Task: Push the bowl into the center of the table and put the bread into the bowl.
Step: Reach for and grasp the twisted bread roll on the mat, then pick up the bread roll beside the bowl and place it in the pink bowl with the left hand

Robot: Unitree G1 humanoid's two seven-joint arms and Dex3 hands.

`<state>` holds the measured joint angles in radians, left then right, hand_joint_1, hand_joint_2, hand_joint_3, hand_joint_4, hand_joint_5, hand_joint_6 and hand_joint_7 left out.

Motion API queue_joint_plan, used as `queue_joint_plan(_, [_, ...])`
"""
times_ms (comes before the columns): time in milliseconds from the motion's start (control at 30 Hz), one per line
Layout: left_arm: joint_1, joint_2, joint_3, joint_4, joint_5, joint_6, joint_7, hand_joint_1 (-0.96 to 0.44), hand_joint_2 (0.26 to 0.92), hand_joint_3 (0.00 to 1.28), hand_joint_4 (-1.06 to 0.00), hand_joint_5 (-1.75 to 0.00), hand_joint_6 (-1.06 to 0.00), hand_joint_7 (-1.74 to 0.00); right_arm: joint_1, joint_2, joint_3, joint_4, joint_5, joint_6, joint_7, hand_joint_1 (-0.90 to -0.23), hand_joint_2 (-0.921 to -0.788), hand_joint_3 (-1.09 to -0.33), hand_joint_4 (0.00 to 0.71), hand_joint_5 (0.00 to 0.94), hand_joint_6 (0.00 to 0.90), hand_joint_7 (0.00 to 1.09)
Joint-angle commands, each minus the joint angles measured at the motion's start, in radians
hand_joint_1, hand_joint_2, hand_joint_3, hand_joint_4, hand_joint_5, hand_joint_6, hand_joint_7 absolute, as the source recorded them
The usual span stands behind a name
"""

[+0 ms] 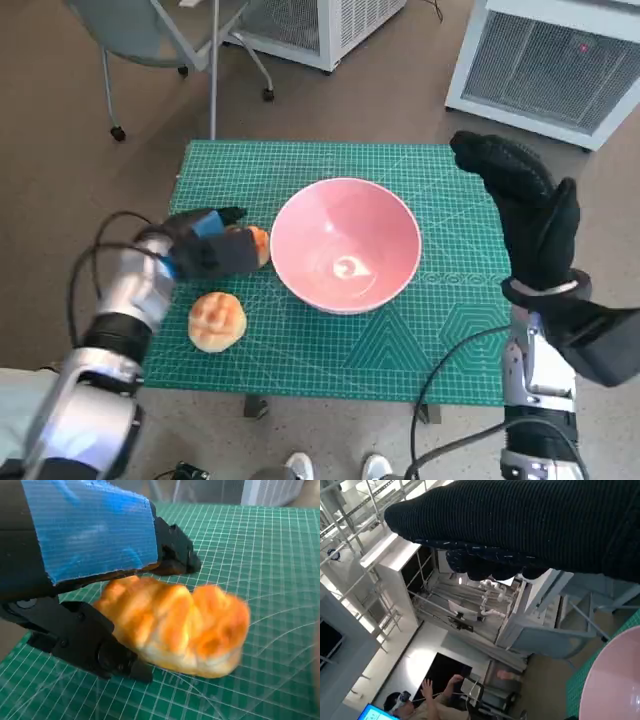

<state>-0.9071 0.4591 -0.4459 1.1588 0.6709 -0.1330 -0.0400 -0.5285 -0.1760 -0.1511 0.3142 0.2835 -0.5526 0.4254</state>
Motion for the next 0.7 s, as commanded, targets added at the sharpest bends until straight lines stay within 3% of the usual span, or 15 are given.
queue_joint_plan(33, [-0.01, -0.003, -0.03, 0.049, 0.021, -0.054, 0.042, 0.03, 0.916, 0.08, -0.66, -1.18, -0.63, -0.97, 0.026, 0.004, 0.002, 0.003, 0.013, 0.019, 0.008, -0.694, -0.921, -0.795, 0.115, 0.003, -0.001, 0.55])
queue_joint_plan(200, [-0.023, 0.001, -0.014, 0.061, -0.013, -0.081, 0.006, 0.01, 0.92, 0.06, -0.66, -1.2, -0.66, -1.08, 0.025, 0.004, -0.001, 0.011, 0.026, 0.022, 0.014, -0.698, -0.921, -0.788, 0.114, 0.002, -0.001, 0.55])
queue_joint_plan(700, [-0.045, 0.052, 0.021, 0.007, -0.048, -0.096, -0.038, 0.0, 0.92, 0.07, -0.67, -1.22, -0.64, -1.11, 0.034, 0.013, 0.005, 0.001, 0.024, 0.02, 0.004, -0.704, -0.921, -0.78, 0.119, 0.004, -0.001, 0.54])
